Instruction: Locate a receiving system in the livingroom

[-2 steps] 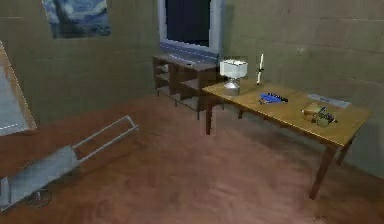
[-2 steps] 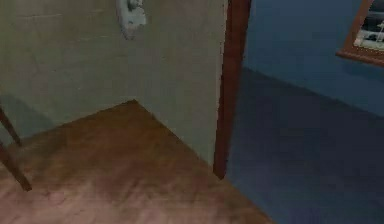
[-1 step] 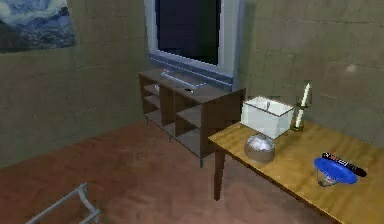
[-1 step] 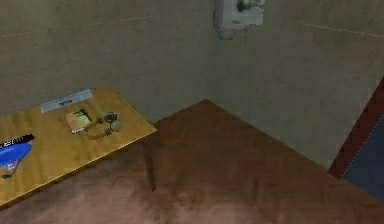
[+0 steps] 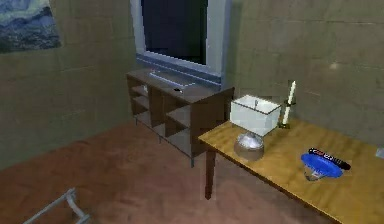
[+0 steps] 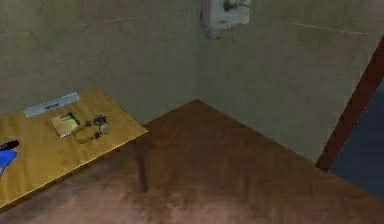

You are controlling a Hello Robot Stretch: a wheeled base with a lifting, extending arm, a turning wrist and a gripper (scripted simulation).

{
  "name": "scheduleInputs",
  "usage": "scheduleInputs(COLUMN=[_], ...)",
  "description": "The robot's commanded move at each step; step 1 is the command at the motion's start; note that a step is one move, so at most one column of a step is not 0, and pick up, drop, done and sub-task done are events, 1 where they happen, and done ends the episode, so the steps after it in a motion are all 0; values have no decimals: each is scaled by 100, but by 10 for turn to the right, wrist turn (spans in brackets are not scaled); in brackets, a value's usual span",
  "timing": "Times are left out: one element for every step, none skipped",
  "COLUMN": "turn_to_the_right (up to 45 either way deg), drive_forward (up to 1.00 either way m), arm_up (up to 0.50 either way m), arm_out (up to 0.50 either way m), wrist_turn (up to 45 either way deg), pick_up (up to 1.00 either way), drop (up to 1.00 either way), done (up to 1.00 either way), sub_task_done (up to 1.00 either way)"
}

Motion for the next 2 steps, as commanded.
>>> scheduleInputs(turn_to_the_right=[0,0], drive_forward=[40,0], arm_up=[0,0], arm_out=[0,0], wrist_turn=[0,0], pick_up=[0,0], drop=[0,0], done=[0,100], sub_task_done=[0,0])
